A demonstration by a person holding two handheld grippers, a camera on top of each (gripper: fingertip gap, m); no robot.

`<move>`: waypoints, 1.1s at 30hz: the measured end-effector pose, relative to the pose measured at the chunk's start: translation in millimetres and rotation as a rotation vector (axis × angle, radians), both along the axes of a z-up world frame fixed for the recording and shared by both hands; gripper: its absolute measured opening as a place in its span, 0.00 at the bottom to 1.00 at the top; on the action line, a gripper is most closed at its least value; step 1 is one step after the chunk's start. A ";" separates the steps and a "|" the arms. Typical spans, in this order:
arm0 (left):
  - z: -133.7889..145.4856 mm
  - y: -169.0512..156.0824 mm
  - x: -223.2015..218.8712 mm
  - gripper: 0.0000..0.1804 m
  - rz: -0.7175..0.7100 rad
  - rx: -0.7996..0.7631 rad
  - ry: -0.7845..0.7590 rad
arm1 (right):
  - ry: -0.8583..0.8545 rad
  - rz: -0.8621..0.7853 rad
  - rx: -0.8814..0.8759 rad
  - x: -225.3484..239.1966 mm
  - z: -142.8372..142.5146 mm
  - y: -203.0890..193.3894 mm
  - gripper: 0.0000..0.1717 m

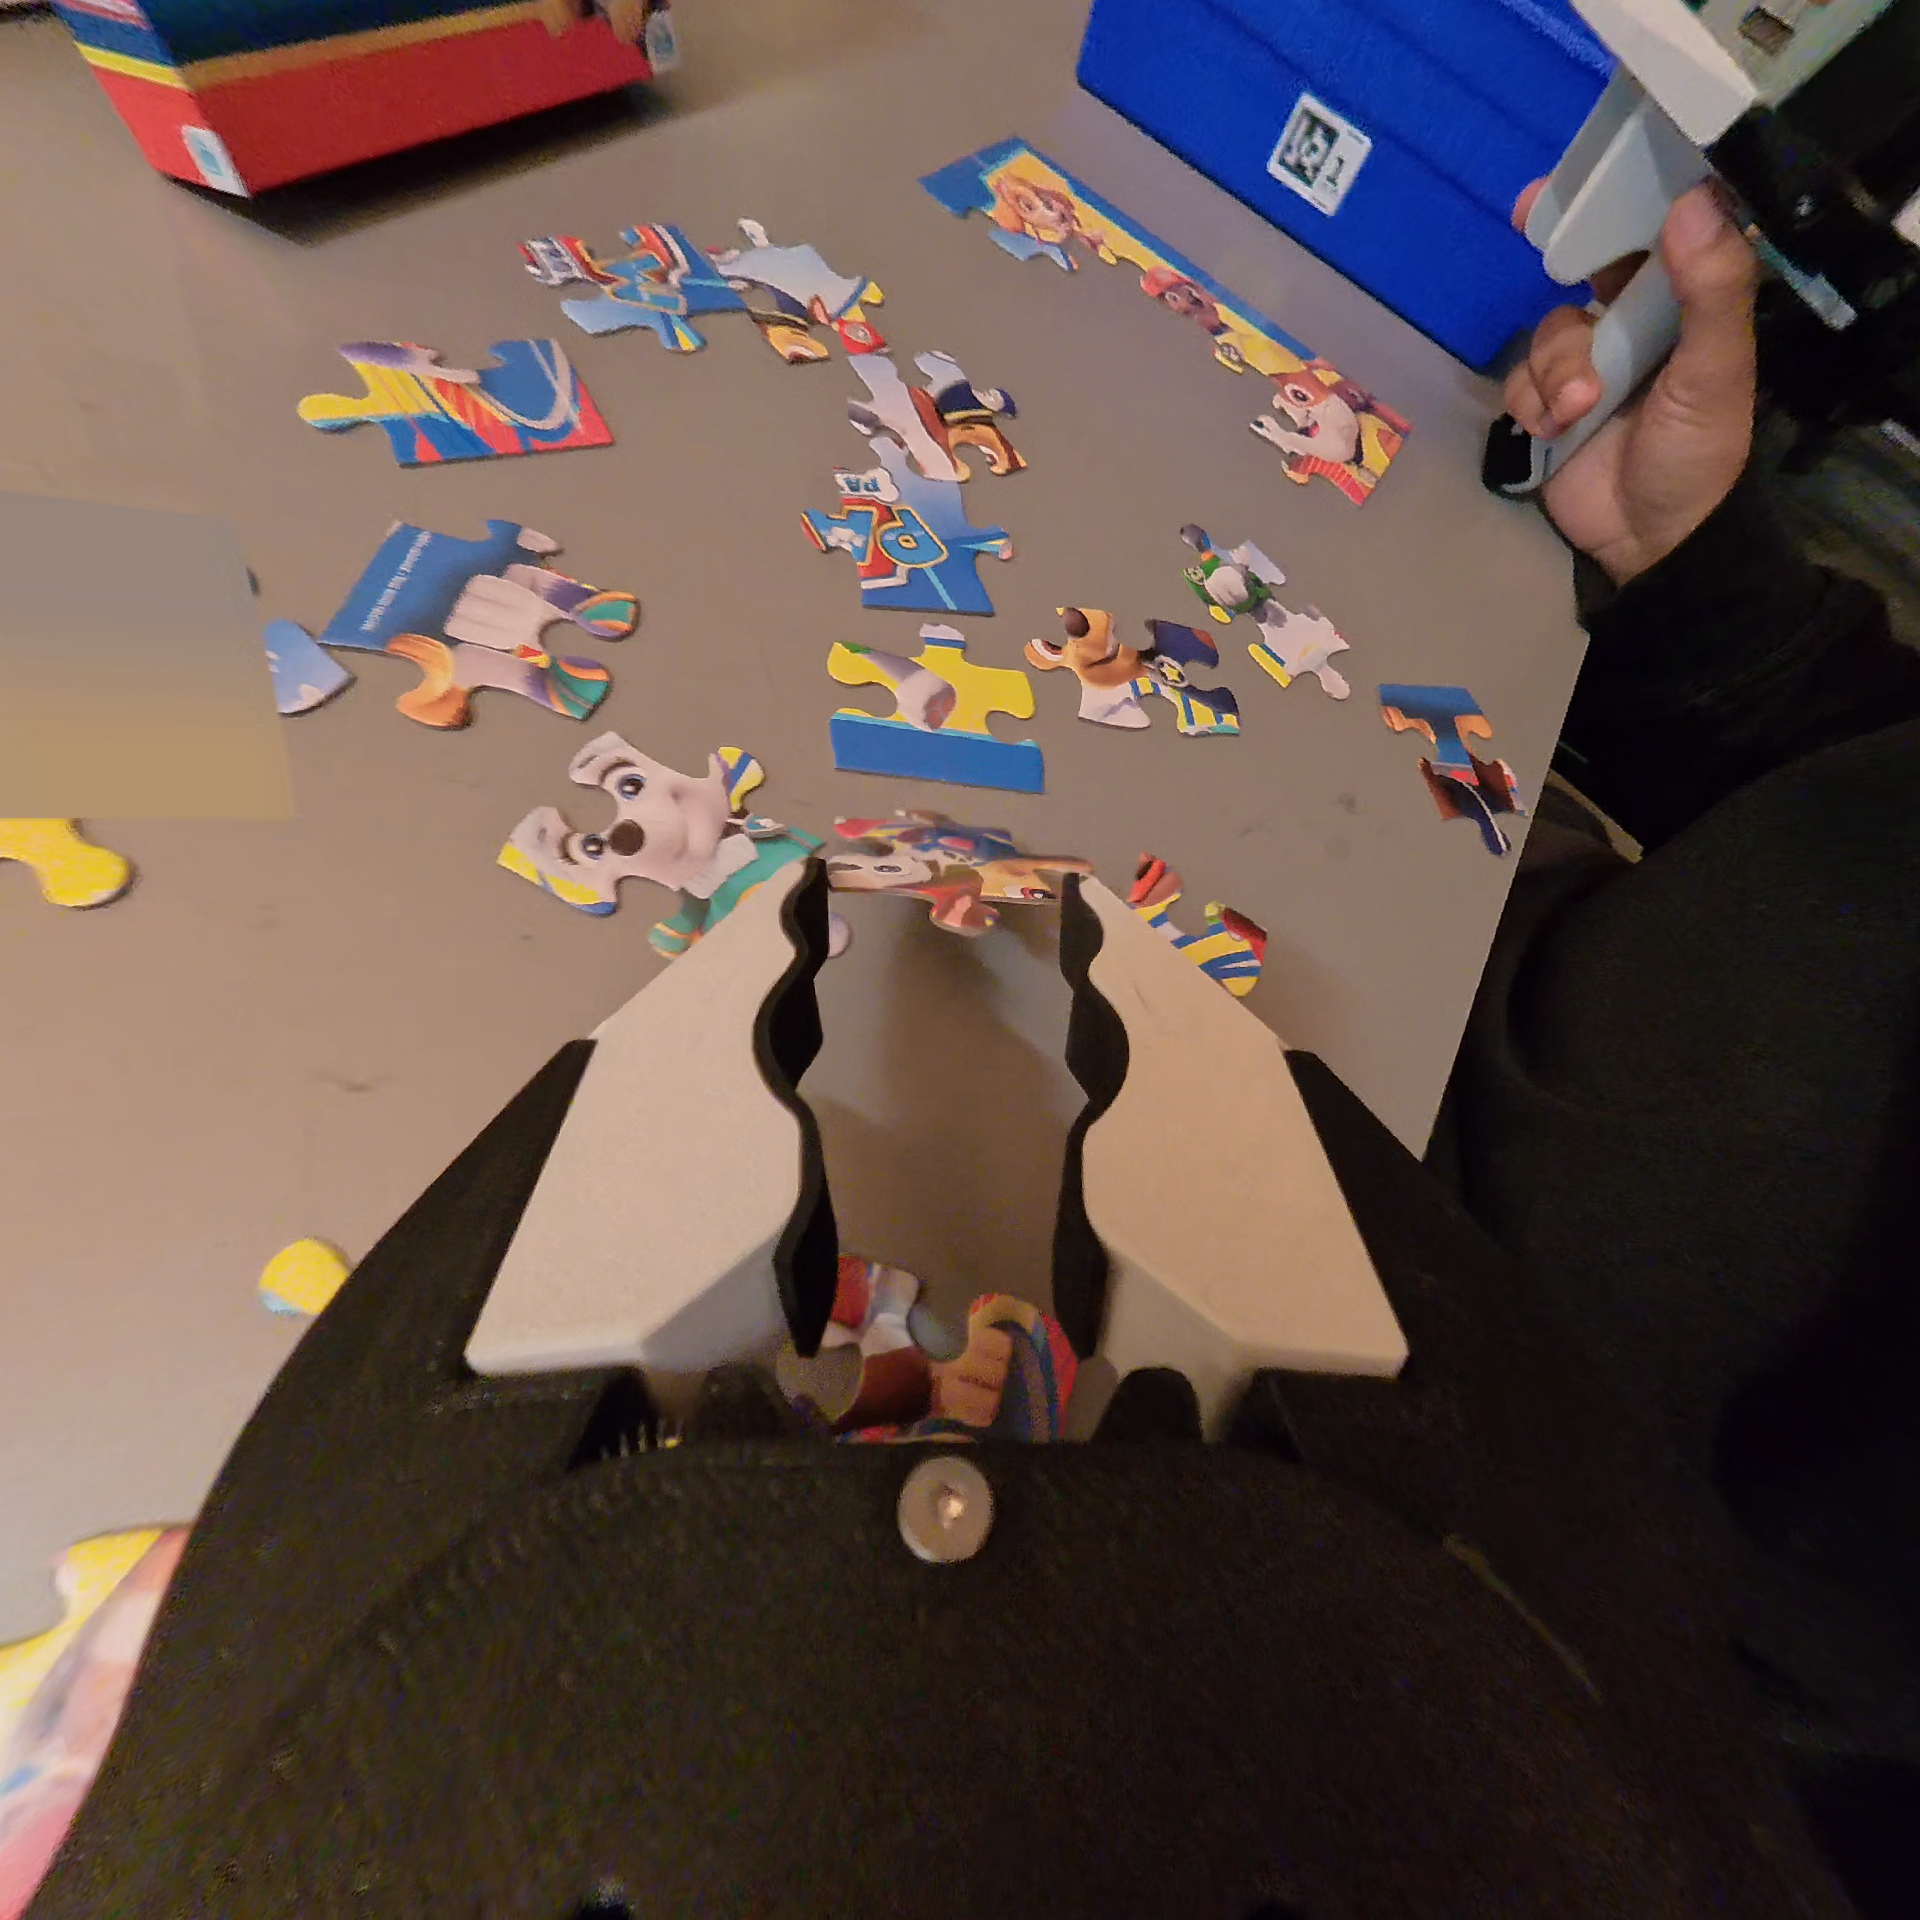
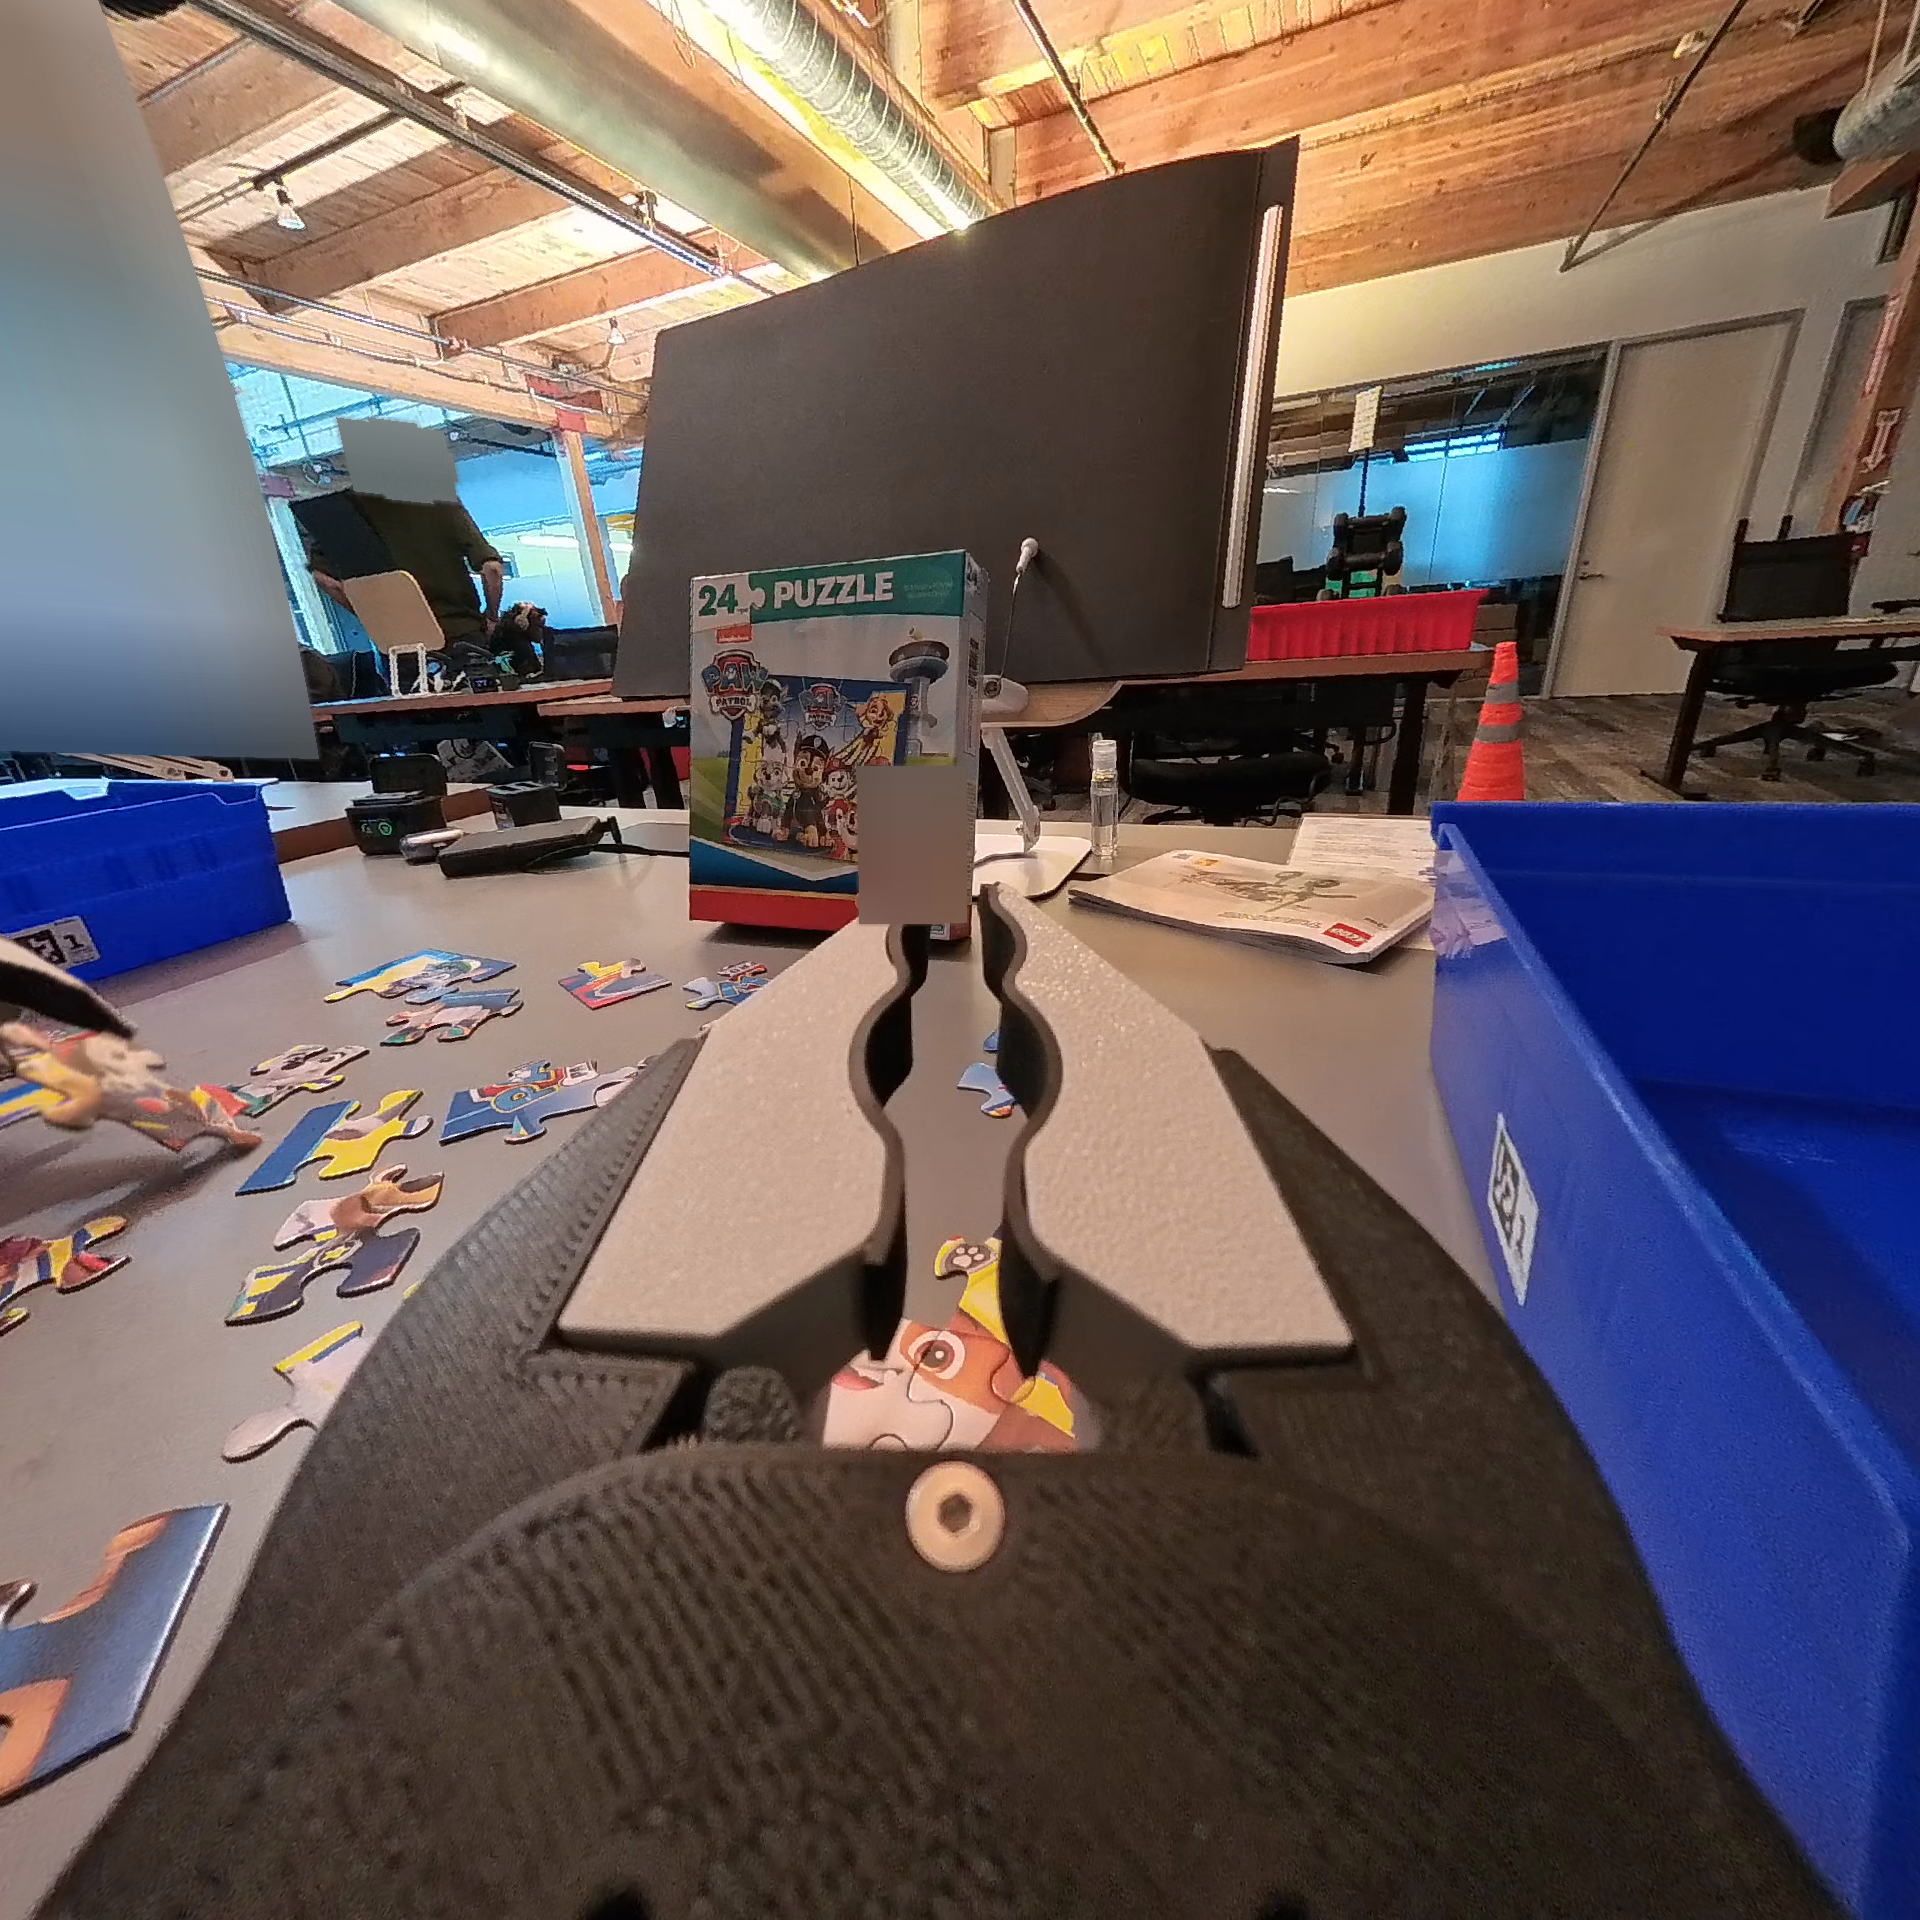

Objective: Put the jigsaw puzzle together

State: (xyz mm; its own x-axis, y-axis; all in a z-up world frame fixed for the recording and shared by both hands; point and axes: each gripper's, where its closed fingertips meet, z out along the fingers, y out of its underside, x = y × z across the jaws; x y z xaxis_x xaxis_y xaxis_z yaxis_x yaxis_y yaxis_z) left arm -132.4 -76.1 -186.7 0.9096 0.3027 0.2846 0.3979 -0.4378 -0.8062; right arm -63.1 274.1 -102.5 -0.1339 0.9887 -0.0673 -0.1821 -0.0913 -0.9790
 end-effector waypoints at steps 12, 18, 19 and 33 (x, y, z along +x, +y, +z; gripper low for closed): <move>11.1 -47.8 -25.1 0.24 0.144 -0.027 0.047 | -0.001 0.000 0.002 -0.1 -0.2 -0.2 0.04; 6.2 -67.2 -46.5 0.24 0.266 -0.052 0.072 | -0.001 -0.001 0.004 -0.3 -0.2 -0.4 0.04; 4.2 -69.1 -49.4 0.24 0.283 -0.063 0.074 | -0.001 -0.001 0.004 -0.3 -0.1 -0.4 0.04; -33.5 -64.3 -66.8 0.24 0.379 -0.238 0.095 | -0.002 -0.001 0.005 -0.7 -0.3 -0.7 0.04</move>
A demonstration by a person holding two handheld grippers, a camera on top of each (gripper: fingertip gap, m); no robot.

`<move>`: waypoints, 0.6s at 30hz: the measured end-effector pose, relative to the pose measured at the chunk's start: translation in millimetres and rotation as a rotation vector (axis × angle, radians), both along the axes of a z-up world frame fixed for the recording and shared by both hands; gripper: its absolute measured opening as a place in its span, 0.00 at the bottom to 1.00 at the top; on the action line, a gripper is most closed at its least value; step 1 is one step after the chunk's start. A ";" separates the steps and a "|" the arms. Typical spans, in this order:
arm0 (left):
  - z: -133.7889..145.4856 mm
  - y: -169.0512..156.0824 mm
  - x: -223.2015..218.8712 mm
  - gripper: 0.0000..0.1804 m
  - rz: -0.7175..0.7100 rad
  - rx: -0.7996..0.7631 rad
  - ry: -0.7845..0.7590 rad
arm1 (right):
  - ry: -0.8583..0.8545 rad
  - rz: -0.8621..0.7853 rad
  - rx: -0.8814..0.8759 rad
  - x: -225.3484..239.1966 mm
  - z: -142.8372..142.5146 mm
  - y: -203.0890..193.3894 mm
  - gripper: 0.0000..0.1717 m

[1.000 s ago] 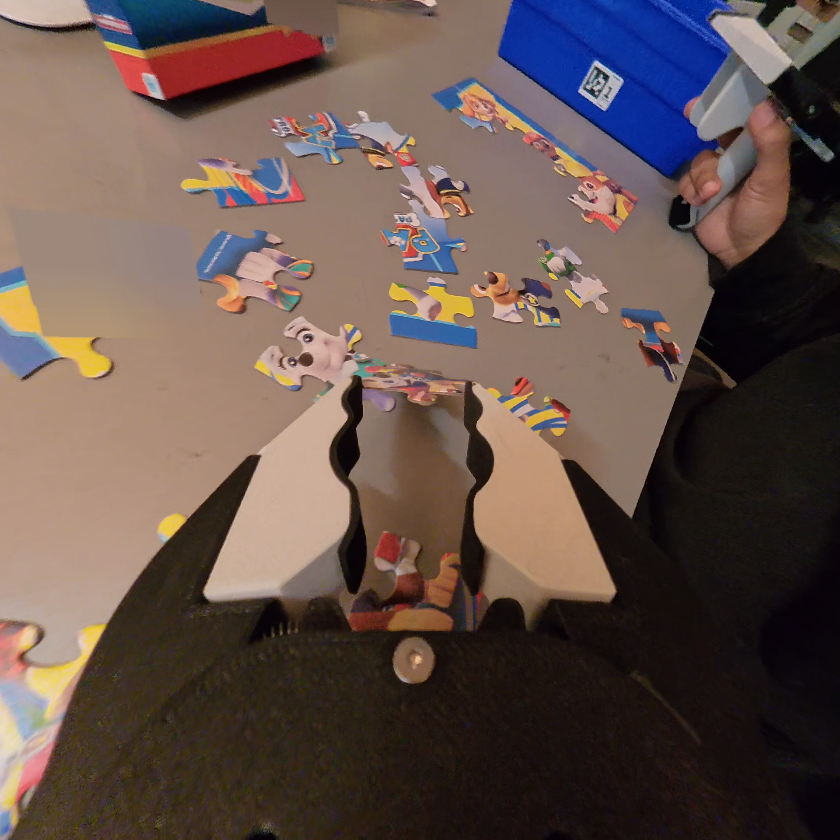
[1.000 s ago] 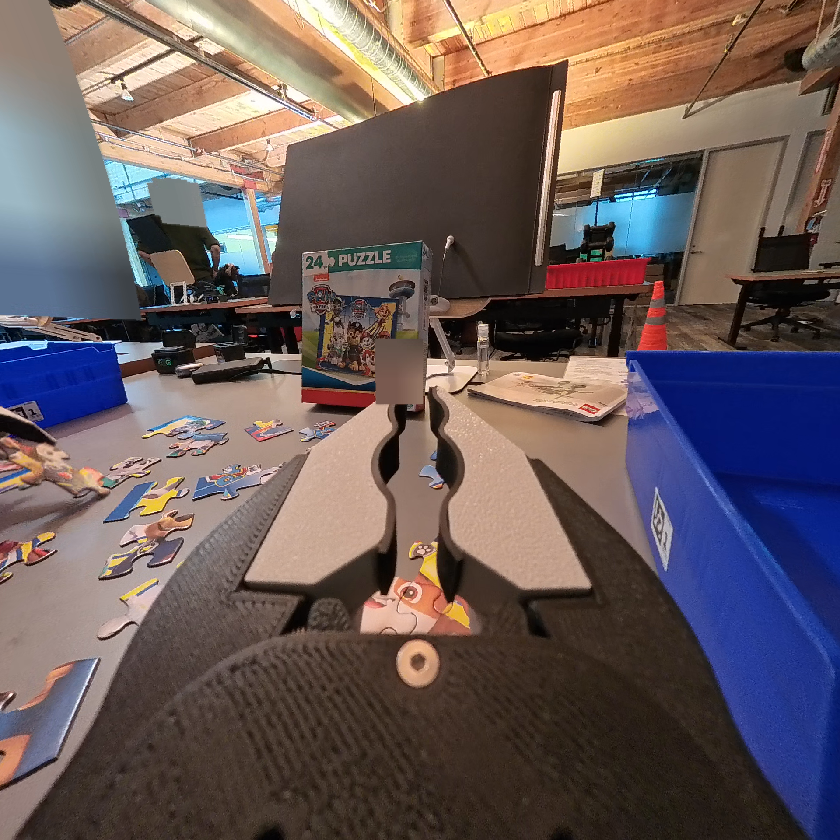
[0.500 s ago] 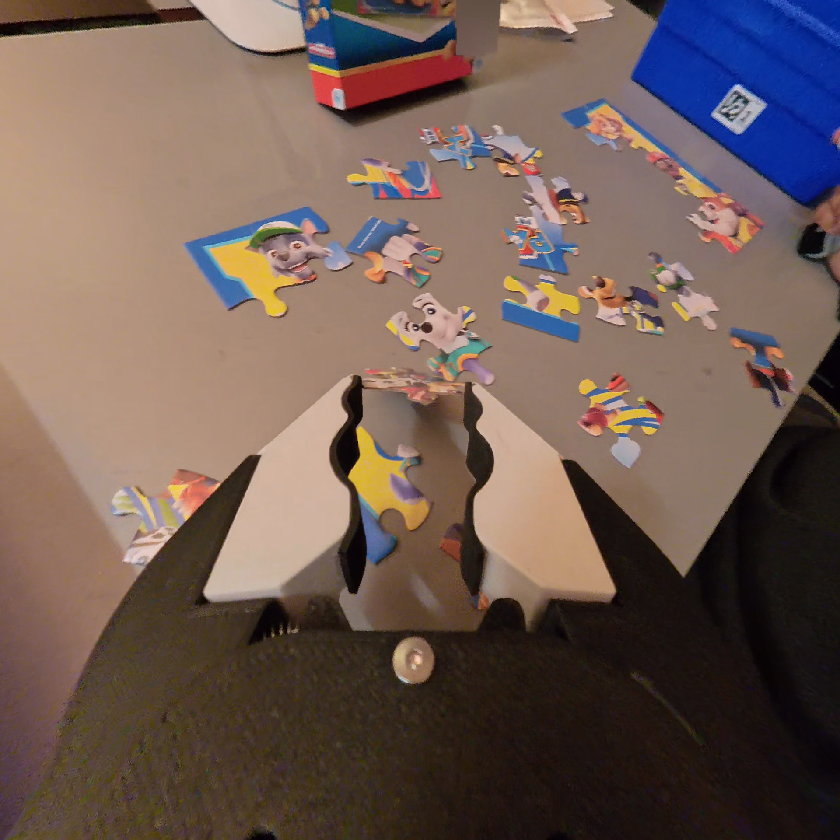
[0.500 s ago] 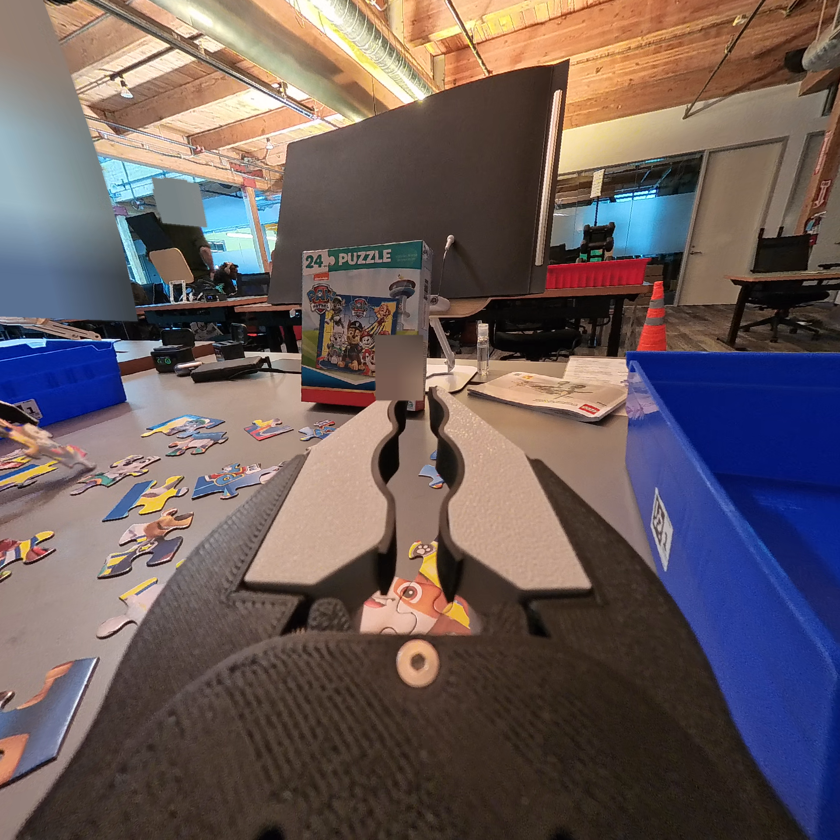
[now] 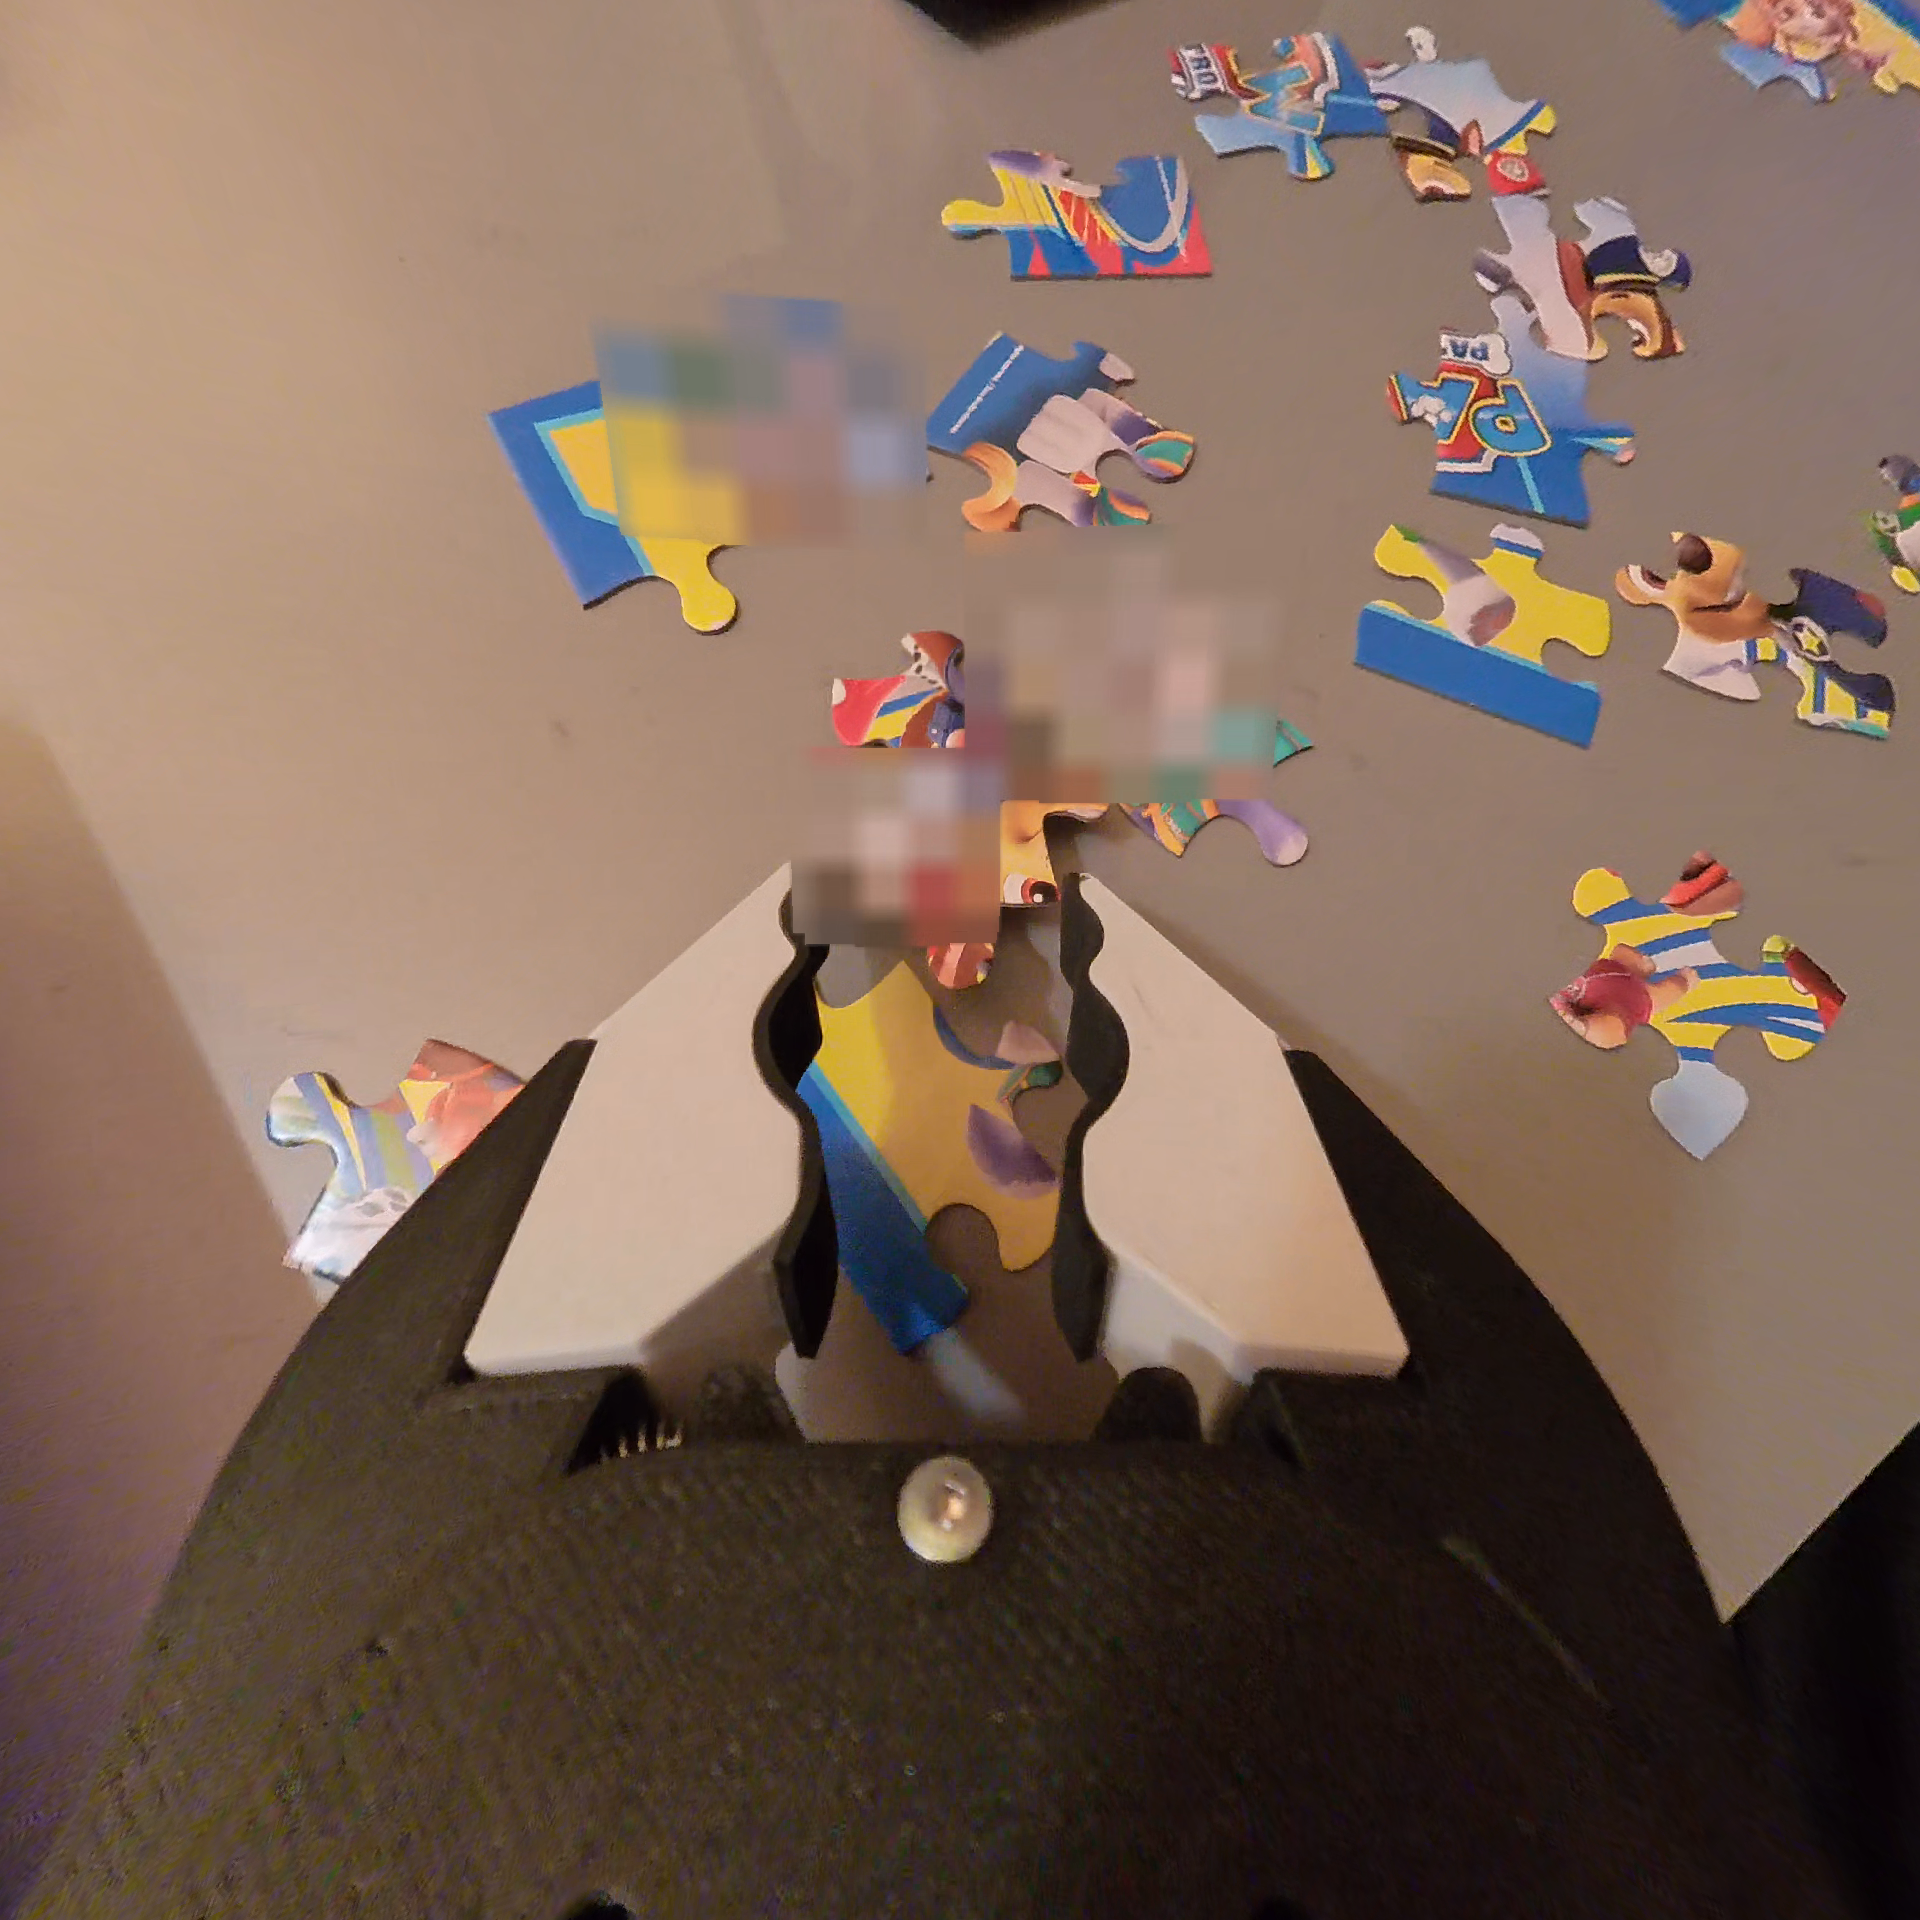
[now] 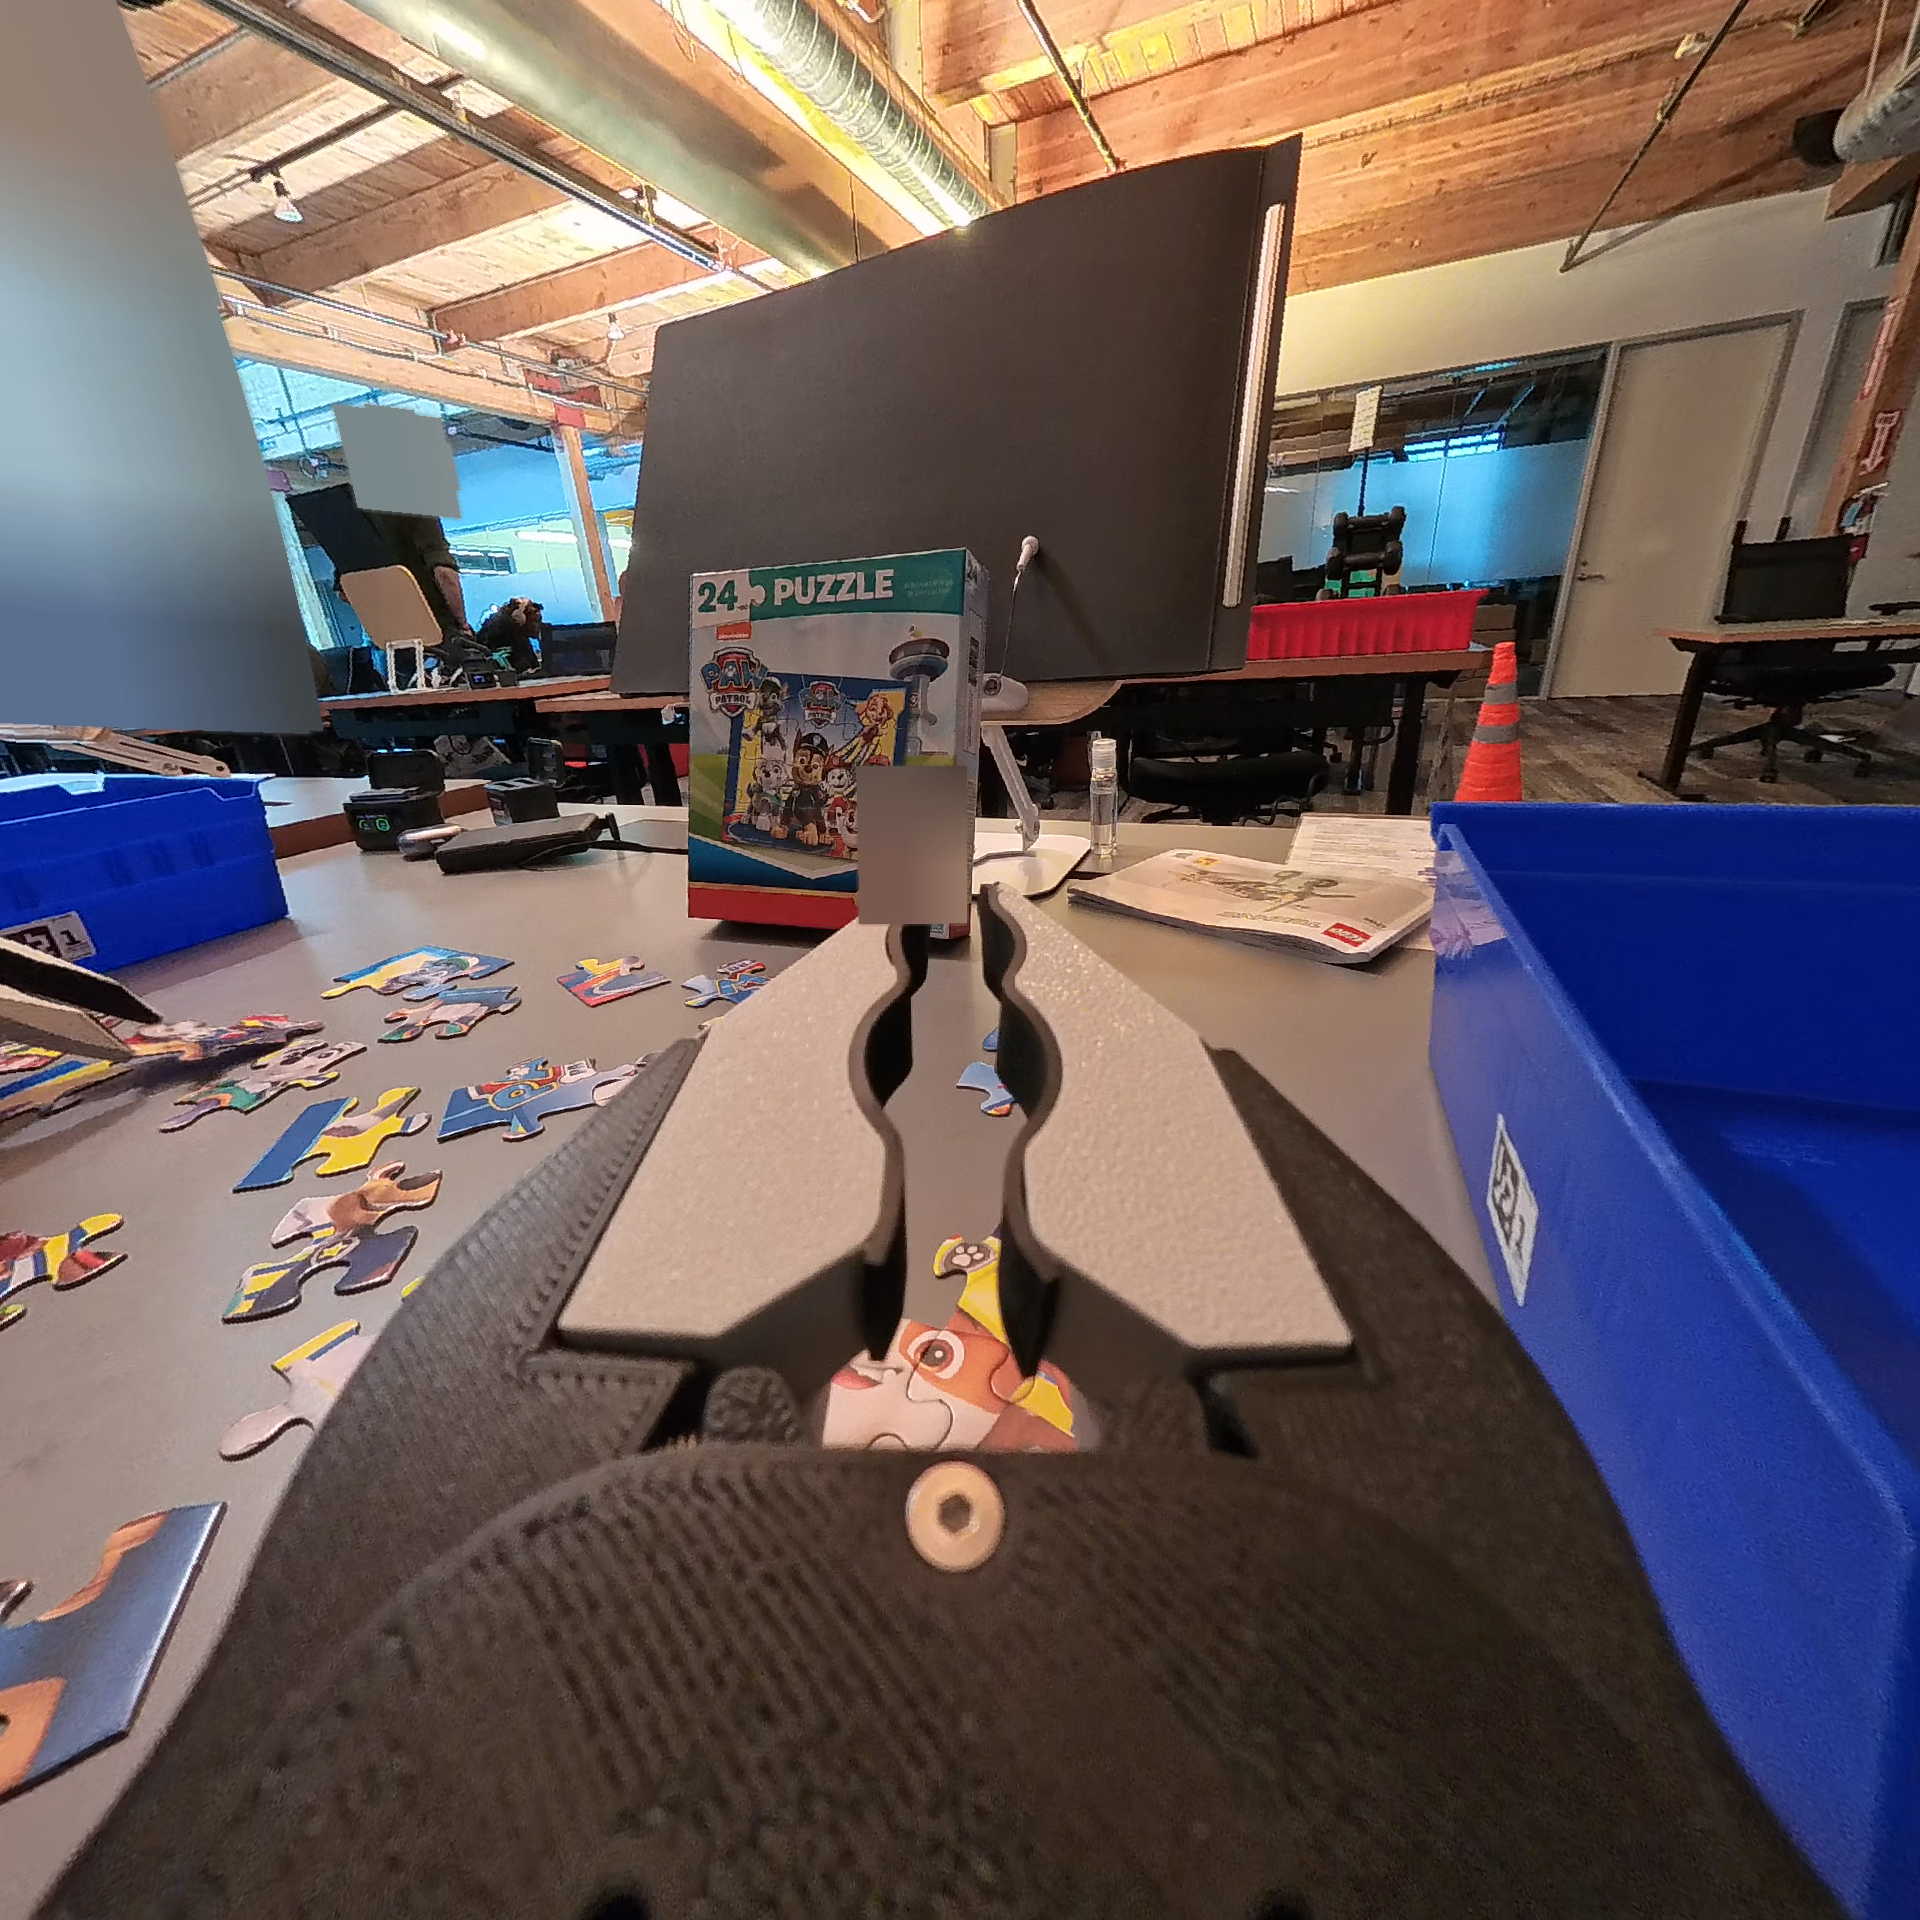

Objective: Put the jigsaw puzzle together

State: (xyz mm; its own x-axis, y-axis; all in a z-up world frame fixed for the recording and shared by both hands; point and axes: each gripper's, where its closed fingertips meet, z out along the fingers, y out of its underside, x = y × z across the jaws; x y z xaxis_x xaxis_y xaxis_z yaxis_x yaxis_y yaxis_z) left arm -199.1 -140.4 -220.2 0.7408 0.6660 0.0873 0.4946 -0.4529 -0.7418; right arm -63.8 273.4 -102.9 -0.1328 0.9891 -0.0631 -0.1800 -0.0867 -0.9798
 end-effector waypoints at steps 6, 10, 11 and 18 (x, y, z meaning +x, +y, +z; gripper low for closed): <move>4.9 -2.2 -3.2 0.25 0.026 0.019 0.011 | 0.001 0.000 -0.001 0.0 0.1 0.1 0.04; 24.4 3.2 -3.7 0.26 0.033 0.115 0.040 | 0.000 0.000 -0.001 0.0 0.1 0.0 0.04; 30.2 6.5 -2.3 0.26 0.026 0.143 0.047 | 0.000 0.000 -0.001 -0.1 0.0 0.1 0.04; 51.8 71.3 26.2 0.27 -0.137 0.362 0.064 | -0.004 0.000 0.003 -0.6 -0.4 -0.4 0.04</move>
